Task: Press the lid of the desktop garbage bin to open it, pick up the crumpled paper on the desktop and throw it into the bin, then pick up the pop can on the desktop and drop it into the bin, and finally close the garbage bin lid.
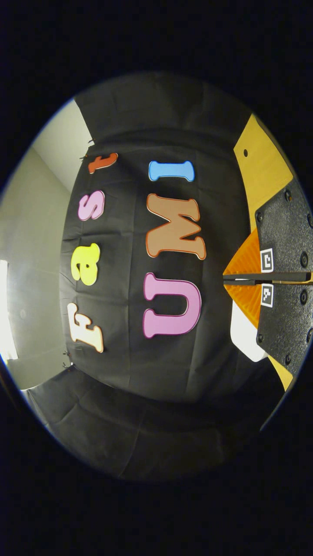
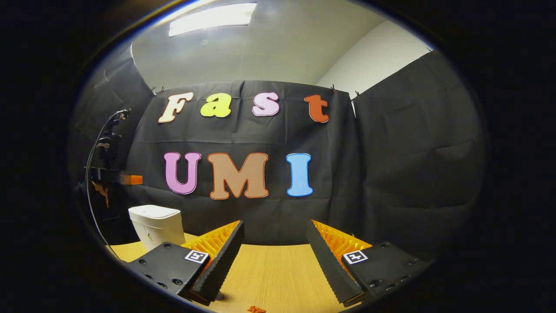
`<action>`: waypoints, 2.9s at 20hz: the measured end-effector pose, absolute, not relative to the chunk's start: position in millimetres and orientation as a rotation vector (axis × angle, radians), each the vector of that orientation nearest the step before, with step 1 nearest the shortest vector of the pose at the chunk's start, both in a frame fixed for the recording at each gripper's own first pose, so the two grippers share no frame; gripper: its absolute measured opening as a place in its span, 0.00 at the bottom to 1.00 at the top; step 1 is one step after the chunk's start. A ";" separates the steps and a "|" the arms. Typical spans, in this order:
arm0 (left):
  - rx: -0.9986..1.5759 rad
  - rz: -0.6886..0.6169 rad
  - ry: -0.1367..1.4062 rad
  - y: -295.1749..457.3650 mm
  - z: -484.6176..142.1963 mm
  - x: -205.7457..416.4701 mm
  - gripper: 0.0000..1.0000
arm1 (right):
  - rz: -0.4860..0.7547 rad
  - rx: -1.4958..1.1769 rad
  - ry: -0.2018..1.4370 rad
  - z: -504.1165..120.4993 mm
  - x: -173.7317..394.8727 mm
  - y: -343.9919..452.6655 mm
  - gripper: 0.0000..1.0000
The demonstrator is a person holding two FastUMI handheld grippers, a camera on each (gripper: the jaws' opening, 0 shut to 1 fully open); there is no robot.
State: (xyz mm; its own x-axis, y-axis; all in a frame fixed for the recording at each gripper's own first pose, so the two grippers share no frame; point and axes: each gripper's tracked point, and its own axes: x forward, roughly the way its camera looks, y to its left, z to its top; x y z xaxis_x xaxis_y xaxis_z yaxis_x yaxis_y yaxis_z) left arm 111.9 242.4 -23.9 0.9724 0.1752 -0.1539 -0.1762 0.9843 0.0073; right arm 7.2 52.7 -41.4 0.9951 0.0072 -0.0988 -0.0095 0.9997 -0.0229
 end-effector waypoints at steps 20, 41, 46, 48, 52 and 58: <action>-0.062 0.286 0.434 311.5 -158.2 124.3 0.00 | -0.028 -0.053 0.175 -76.5 3.1 77.7 0.96; 0.021 0.016 0.087 169.6 -55.5 50.0 0.95 | 0.128 -0.022 0.346 -149.9 49.8 100.9 0.97; 0.025 0.013 0.095 152.3 -54.4 25.3 0.96 | 0.158 -0.051 0.445 -197.8 46.6 102.2 0.97; 0.016 0.015 0.102 147.7 -55.3 16.8 0.95 | 0.166 -0.063 0.496 -224.5 42.7 102.1 0.98; 0.040 0.018 0.109 142.6 -51.5 2.4 0.95 | 0.183 -0.116 0.600 -277.5 32.5 98.4 0.98; 0.067 0.038 0.118 142.5 -46.0 -11.7 0.95 | 0.199 -0.156 0.770 -351.1 13.8 90.7 0.98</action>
